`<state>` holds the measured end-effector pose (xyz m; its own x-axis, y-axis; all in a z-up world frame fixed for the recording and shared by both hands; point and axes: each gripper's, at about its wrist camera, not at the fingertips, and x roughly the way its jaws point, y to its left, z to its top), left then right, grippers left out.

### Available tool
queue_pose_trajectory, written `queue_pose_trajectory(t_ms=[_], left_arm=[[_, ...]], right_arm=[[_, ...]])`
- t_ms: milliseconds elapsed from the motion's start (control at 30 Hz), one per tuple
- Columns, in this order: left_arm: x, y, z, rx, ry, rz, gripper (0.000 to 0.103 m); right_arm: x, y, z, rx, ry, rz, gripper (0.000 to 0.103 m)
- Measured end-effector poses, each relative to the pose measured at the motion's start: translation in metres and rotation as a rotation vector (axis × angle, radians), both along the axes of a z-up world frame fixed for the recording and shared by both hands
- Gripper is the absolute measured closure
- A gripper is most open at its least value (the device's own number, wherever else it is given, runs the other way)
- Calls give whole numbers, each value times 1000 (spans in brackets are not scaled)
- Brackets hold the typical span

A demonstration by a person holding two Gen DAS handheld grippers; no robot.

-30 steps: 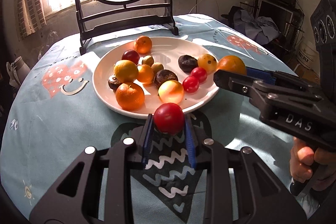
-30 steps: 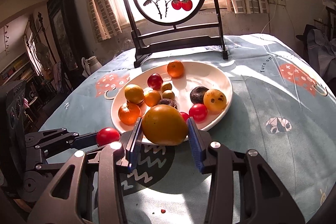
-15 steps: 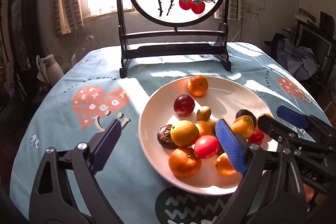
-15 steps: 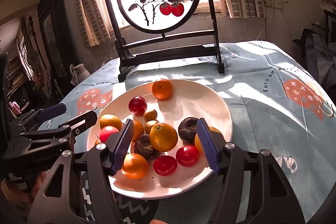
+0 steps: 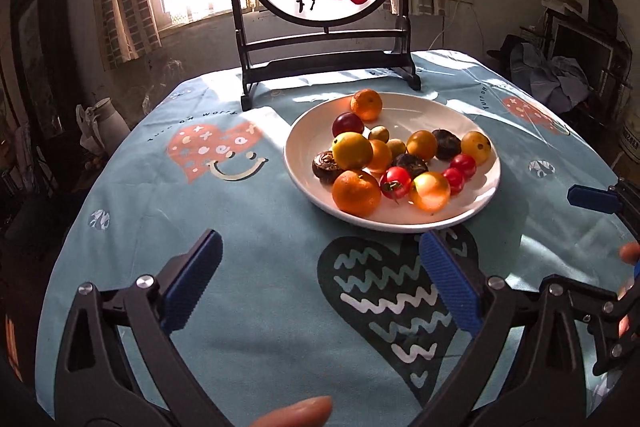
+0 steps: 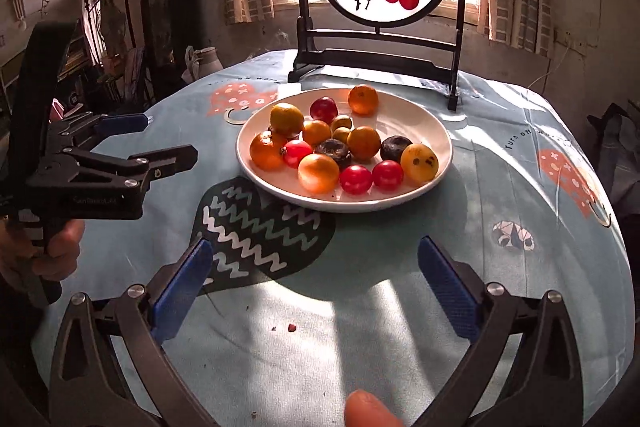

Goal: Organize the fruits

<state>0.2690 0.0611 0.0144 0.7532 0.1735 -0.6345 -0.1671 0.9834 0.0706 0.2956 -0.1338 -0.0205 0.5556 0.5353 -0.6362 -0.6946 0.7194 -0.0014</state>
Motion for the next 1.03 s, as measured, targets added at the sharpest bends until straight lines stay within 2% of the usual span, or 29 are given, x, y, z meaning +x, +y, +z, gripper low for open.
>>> queue_pose_trajectory(t_ms=[67,200,1033], left_arm=[[-5,-1,-1,-16,-4,-11,2],[-9,-6,-2,3,-2,-28,2],[-10,-13,-3,16,-12,-58,2]], right_arm=[[-6,-3,-2,-12,-1,2,1],[-8,-12,-1,-3,-5,-6,1],[-3,-12,-4,-20,13,-20,1]])
